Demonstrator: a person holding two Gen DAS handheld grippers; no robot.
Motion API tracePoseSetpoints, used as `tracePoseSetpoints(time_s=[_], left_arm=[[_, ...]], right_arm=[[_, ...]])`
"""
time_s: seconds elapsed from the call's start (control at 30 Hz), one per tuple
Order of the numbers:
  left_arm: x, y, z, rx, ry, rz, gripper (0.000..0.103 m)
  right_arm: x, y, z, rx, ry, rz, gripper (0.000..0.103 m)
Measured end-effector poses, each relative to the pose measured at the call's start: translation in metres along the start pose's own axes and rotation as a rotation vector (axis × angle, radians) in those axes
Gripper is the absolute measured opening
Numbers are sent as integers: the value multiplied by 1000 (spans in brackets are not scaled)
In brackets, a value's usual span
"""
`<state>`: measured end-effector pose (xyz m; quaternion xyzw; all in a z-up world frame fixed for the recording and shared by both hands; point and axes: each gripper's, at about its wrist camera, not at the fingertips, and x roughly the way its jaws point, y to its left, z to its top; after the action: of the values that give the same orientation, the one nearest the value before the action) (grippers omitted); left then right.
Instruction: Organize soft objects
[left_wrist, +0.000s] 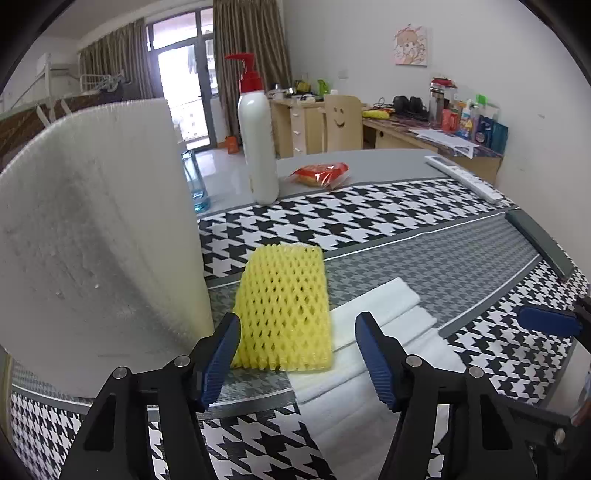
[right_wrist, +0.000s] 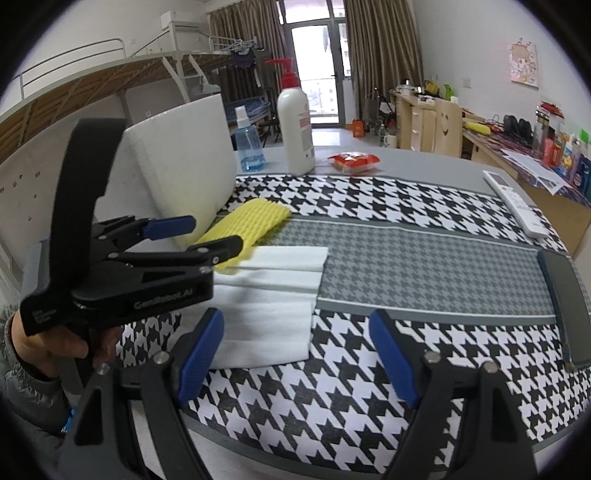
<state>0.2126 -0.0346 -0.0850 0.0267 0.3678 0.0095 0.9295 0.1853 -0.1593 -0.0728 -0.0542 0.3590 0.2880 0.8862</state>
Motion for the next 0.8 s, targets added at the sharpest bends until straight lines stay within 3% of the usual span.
tracePoseSetpoints(time_s=[0.2,0.4,0.8], left_arm=[[12,0,-2,-8,49,-12,49],[16,3,-3,-22,66,-13,48],[23,8,-4,-31,102,-17,29]], right_arm=[[5,2,2,-13,6,8,84],[10,6,2,-25,17,28,84],[30,15,5,-70,71,34,84]])
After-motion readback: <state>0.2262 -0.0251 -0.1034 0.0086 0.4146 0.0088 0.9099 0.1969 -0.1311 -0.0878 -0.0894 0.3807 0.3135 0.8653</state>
